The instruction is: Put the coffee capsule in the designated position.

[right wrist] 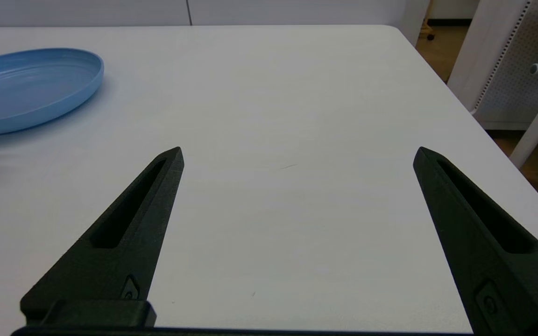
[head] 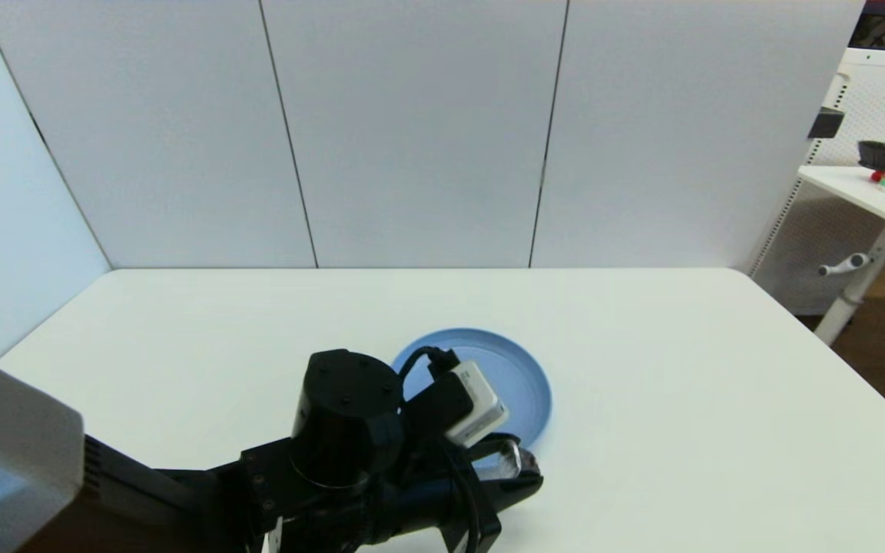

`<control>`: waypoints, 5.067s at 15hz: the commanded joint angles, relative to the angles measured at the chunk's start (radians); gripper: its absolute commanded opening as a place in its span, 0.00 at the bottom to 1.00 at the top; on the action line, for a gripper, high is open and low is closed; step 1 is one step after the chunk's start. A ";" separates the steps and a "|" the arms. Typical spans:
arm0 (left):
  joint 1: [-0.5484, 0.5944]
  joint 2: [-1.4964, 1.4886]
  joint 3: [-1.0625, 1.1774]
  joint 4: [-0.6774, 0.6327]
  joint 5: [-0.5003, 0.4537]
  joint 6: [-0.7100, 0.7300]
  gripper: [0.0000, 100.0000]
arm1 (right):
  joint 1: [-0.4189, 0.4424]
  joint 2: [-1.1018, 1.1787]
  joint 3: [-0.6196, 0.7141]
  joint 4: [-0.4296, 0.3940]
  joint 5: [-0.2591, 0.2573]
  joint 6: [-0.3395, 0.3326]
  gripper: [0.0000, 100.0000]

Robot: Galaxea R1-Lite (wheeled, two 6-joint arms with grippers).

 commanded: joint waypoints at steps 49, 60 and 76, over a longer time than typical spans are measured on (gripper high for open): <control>0.850 -1.443 0.422 0.616 0.169 -0.002 1.00 | 0.000 0.001 0.006 -0.001 -0.001 0.000 1.00; 0.951 -1.671 0.622 0.699 0.256 -0.011 1.00 | 0.000 0.001 0.006 -0.001 -0.001 0.000 1.00; 0.930 -1.883 0.622 0.906 0.276 -0.144 1.00 | 0.000 0.001 0.006 -0.001 -0.001 0.003 1.00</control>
